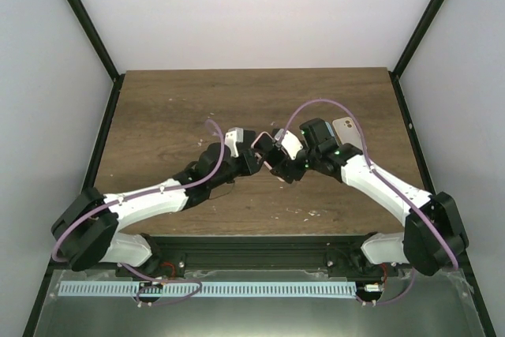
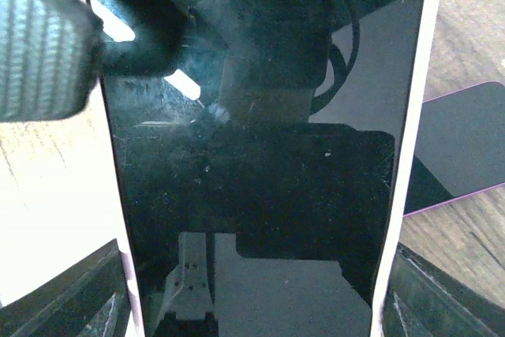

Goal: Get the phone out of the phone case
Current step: Adjust the phone.

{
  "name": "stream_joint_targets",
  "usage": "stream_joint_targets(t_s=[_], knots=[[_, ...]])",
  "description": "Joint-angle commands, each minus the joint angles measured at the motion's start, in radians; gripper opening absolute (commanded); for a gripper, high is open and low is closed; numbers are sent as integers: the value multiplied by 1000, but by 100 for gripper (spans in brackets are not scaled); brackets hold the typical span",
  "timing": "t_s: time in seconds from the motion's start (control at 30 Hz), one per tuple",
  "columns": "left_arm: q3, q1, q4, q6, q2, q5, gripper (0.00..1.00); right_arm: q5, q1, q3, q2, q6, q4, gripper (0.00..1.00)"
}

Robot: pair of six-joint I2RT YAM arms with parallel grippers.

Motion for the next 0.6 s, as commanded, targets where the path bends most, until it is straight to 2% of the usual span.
stream_joint_targets(t_s=[0.0, 0.17, 0.57], knots=[[90, 0, -9, 22, 45, -7, 40, -14, -1, 8, -40, 0, 58, 48], [77, 3, 39, 9, 58, 9, 29, -19, -2, 0, -54, -5, 60, 48], [126, 29, 55, -7, 109, 54, 29, -29, -1, -17, -82, -19, 64, 48]])
